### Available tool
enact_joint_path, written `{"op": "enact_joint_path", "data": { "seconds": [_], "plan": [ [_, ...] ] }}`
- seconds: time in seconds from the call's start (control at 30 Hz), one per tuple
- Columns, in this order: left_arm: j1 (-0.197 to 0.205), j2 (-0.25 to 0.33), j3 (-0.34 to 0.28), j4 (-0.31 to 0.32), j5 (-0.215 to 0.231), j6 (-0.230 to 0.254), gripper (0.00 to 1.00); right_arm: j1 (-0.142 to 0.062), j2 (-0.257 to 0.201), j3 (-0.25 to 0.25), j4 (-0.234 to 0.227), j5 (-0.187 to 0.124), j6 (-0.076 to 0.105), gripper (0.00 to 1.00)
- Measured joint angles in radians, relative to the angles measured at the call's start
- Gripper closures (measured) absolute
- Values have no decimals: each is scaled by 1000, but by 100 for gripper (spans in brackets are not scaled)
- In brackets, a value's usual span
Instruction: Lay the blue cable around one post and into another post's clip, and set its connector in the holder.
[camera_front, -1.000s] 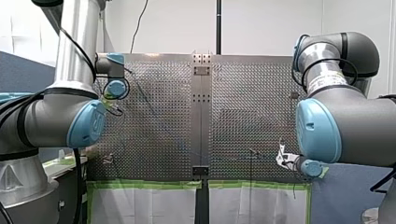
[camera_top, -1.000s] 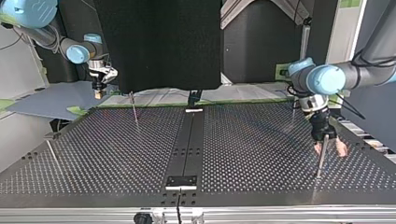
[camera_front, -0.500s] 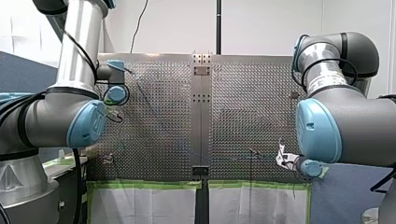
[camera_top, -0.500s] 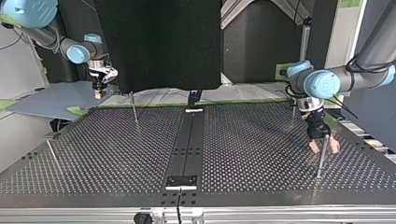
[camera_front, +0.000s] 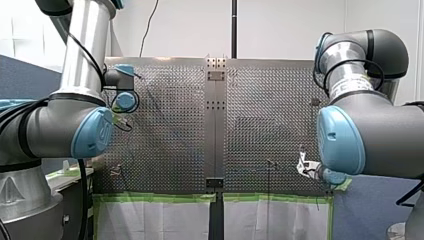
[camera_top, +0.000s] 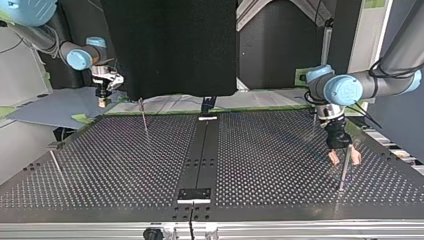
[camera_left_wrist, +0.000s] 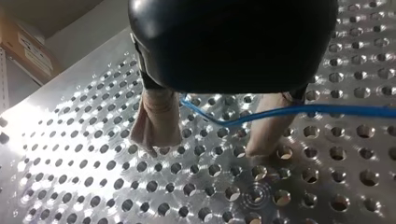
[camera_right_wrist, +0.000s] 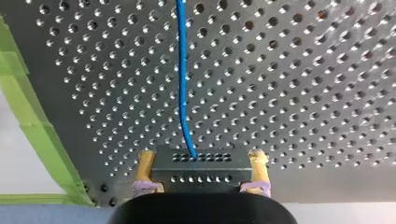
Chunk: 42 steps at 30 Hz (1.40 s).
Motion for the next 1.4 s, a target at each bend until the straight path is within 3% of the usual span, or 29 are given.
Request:
{"op": "enact_joint_path", "data": {
  "seconds": [0.1, 0.27, 0.63, 1.03, 1.2, 1.4],
  "plan": [
    [-1, 0, 0, 0, 0, 1, 0, 4, -29, 19, 14, 0, 2, 100],
    [-2, 0, 0, 0, 1, 2, 0, 16, -81, 59, 24, 9, 32, 100],
    [-6, 0, 0, -2, 1, 3, 0, 59, -183, 69, 100, 27, 91, 100],
    [-9, 0, 0, -2, 3, 2, 0, 89, -292, 69, 167, 29, 93, 100],
    [-9, 0, 0, -1, 8, 0, 0, 93, -340, 69, 191, 26, 97, 100],
    [-9, 0, 0, -1, 9, -1, 0, 86, -397, 68, 182, 25, 116, 100]
  ]
}}
